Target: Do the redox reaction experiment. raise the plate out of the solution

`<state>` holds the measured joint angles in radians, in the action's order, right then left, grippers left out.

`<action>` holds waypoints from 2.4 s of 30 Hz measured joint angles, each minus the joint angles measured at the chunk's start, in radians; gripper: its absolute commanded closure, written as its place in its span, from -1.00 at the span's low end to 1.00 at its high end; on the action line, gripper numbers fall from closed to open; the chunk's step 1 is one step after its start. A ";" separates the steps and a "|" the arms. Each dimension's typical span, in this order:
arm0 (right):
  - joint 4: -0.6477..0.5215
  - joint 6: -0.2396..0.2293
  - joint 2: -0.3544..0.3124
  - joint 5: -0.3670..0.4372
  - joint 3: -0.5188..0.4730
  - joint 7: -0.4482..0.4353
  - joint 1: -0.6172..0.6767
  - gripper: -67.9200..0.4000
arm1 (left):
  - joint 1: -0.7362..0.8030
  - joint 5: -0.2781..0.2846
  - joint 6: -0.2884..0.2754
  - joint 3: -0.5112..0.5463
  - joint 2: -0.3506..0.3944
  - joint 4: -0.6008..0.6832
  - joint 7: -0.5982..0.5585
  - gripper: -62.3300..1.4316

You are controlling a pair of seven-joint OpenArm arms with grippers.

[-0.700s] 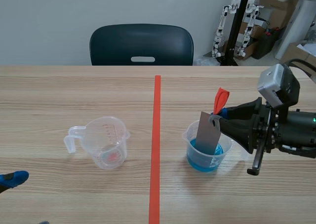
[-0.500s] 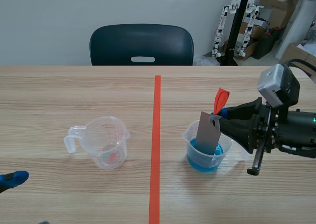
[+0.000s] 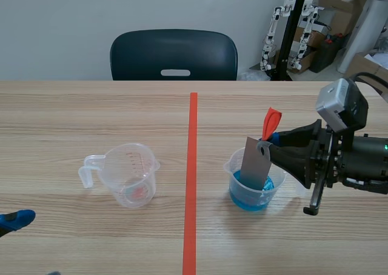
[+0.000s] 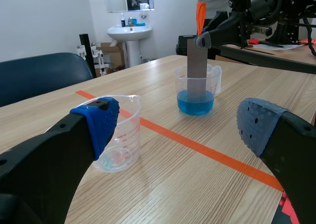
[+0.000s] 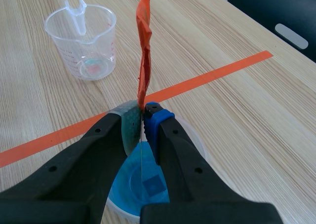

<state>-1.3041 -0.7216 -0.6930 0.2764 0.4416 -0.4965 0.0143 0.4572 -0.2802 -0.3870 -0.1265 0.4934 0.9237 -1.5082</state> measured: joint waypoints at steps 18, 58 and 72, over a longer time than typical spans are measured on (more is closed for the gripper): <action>0.000 0.000 0.000 0.000 0.000 0.000 0.000 0.97 | 0.000 0.000 0.000 0.000 0.000 0.000 0.000 -0.63; -0.137 -0.012 -0.107 0.275 -0.003 0.166 -0.047 0.97 | 0.128 0.405 -0.002 -0.003 0.558 0.117 0.002 0.74; -0.266 -0.012 -0.226 0.422 -0.003 0.264 -0.047 0.97 | -0.247 0.435 -0.273 -0.003 0.606 0.192 0.424 0.88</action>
<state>-1.5703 -0.7338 -0.9188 0.6979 0.4385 -0.2329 -0.0330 0.2100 0.1543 -0.6598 -0.1291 1.0996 1.1152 -1.0843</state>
